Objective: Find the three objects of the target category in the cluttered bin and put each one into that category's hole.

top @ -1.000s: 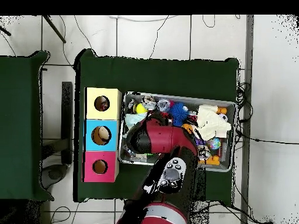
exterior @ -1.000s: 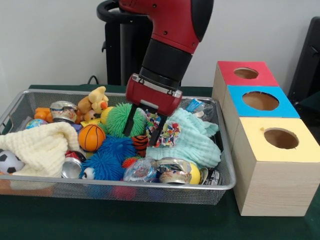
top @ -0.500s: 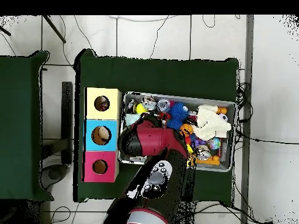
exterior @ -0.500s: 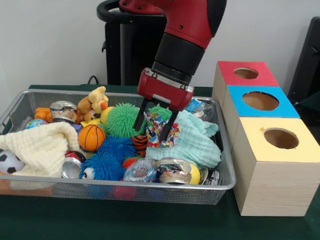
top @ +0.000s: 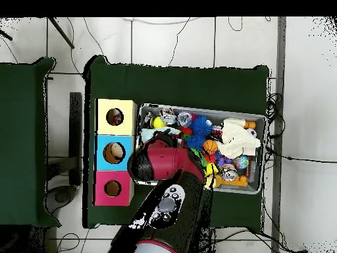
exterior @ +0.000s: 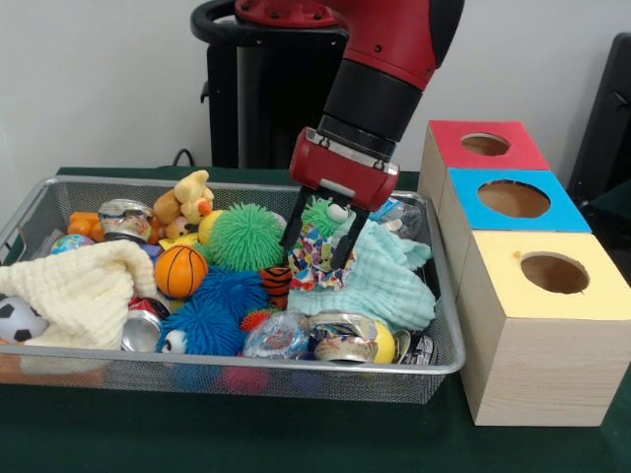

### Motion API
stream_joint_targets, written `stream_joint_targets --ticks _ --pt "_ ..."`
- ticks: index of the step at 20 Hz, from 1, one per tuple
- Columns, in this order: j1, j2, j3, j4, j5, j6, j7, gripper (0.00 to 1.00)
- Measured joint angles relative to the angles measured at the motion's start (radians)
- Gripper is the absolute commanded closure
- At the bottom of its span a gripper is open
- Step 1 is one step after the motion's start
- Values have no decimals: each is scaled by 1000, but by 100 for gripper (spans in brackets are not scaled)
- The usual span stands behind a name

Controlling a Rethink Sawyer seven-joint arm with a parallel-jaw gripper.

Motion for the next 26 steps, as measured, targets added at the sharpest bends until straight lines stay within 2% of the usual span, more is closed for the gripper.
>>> stream_joint_targets --ticks 6,26 --pt "0 -3 0 27 0 0 0 0" --pt "4 0 -7 28 0 -25 0 0"
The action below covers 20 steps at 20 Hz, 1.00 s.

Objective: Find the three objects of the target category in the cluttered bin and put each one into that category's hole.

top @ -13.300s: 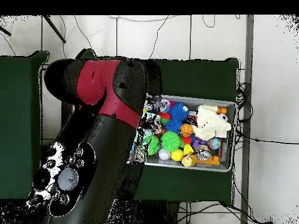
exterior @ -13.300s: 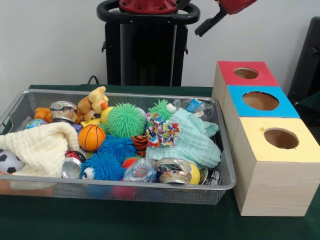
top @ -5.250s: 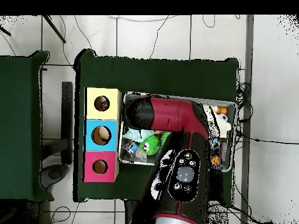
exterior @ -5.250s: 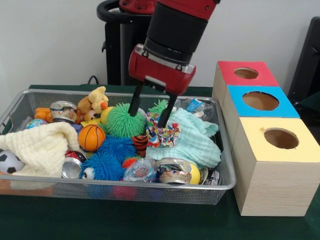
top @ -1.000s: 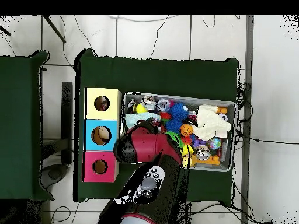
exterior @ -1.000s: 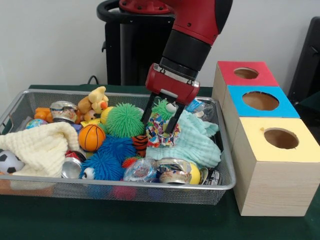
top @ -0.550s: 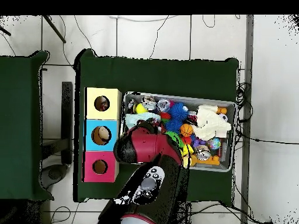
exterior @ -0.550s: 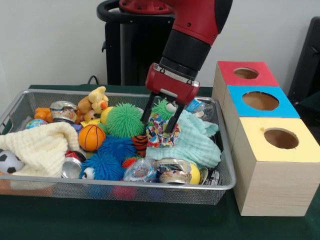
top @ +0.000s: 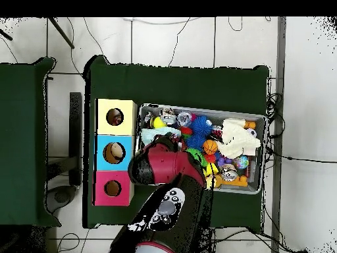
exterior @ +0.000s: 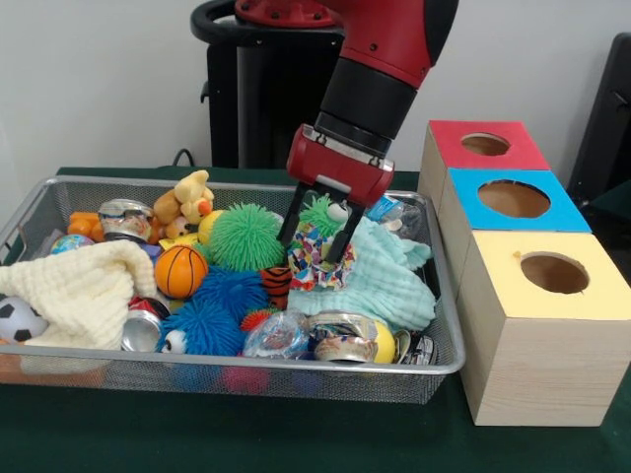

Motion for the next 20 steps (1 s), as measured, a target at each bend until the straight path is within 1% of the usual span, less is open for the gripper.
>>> stream_joint_targets --ticks 7,8,14,20 --pt "0 4 0 10 0 -1 0 0" --pt "0 4 0 23 0 -1 0 100" --pt "0 7 0 56 0 -1 0 100" --pt "0 13 0 59 1 -1 0 100"
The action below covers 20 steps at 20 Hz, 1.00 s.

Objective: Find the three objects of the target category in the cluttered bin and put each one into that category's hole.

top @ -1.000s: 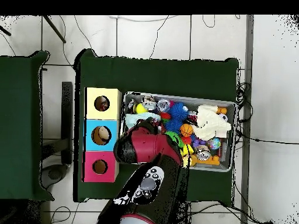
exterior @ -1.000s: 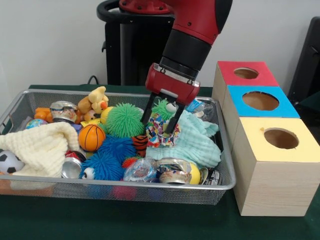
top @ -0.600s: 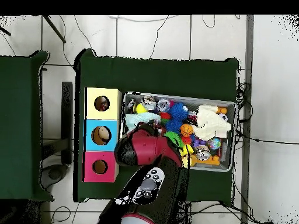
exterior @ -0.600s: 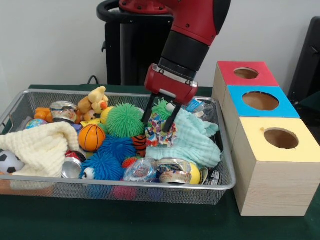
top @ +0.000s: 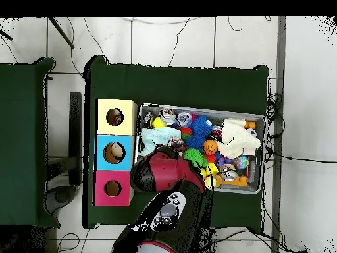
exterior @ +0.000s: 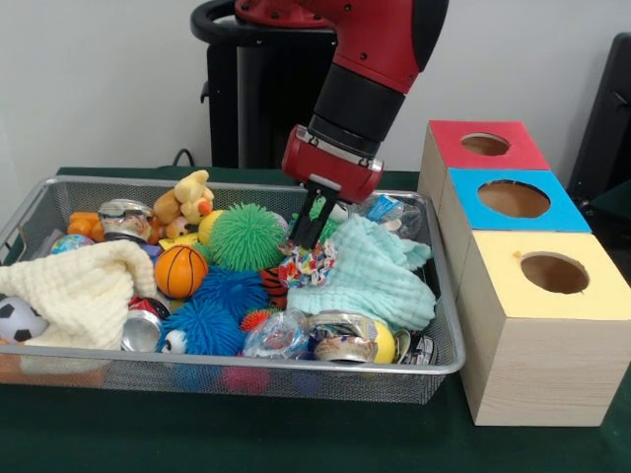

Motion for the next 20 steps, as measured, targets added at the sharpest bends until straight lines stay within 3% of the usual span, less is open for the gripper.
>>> stream_joint_targets --ticks 14,15,20 --pt "0 6 0 0 3 0 0 100" --pt "0 6 0 0 3 0 0 0" --pt "0 6 0 0 3 0 0 0"
